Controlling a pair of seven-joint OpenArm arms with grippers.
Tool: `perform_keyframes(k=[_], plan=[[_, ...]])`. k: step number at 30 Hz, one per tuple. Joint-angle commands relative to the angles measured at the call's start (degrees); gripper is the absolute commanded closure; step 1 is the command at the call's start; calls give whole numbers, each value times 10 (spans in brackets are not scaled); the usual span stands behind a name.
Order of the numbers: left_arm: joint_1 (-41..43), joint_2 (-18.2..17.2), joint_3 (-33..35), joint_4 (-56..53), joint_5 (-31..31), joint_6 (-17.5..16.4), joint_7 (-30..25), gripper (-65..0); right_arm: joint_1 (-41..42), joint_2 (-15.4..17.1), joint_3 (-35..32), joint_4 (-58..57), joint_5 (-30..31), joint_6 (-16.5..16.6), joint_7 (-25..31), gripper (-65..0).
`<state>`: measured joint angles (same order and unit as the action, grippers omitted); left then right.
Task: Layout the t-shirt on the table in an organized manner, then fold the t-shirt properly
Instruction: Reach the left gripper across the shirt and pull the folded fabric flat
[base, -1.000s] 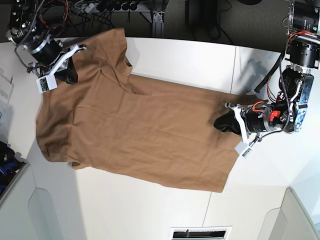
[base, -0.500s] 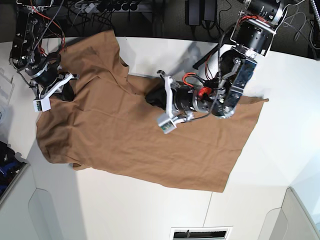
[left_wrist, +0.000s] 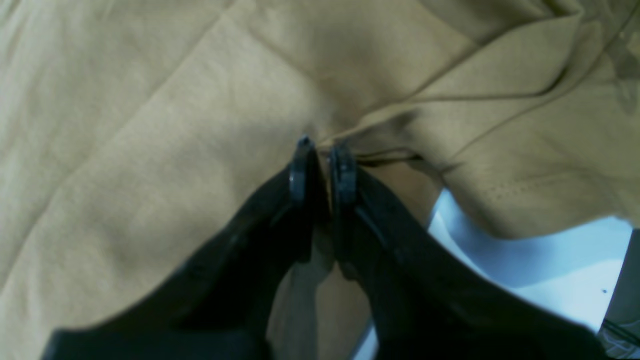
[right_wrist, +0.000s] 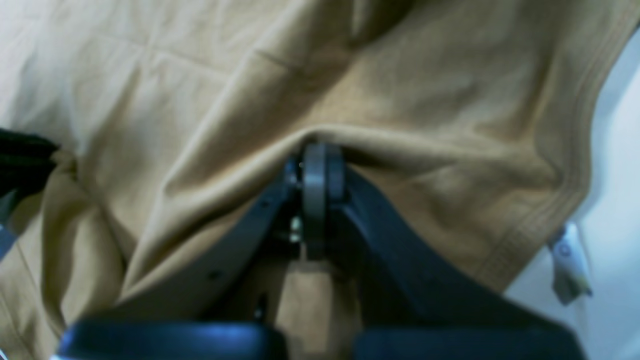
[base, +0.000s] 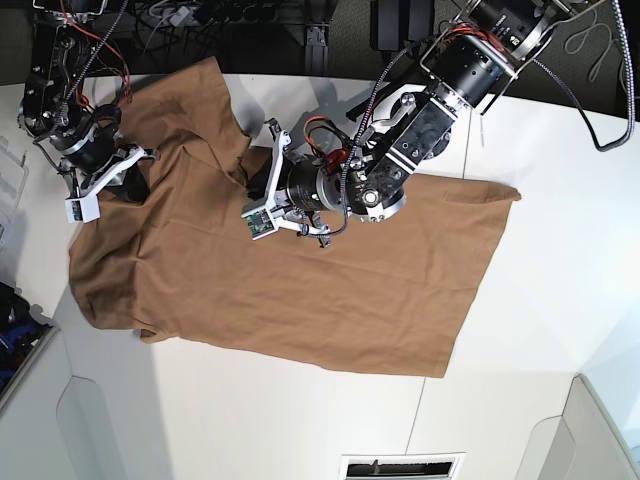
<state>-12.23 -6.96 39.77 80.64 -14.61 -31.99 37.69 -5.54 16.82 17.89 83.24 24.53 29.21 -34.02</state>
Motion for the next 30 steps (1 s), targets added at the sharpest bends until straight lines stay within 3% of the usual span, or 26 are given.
perform_keyframes(k=[1,5,13,18,23,25,28,30], plan=[[-6,1,0,10,-8,-9,13,-71,1,6,2,1,-17,-3,-17,0],[9,-8,0,47,-43,-23,22,-71,1,6,2,-1,-17,-3,-16,0],[50,-71,0,145,-84,-45,33,-71,1,11,2,-4,-65,-3,-8,0],[60,-93,0,147,-101,-47,31,-71,3,29,2,-19,-61,-5,4,0],[54,-89,-18,151,-100,-47,27,-81,3,27,2,-19,-22,-5,-2,0],[50,-83,-19,151,-96,-47,21,-162,3,24,2,-19,-14,-5,-6,0],[44,-64,-19,151,-68,-46,11,-336,3,22,2,-19,-14,-5,-10,0],[41,-49,-18,150,-46,-46,1,-353,3,22,2,-19,-14,-5,-13,0]])
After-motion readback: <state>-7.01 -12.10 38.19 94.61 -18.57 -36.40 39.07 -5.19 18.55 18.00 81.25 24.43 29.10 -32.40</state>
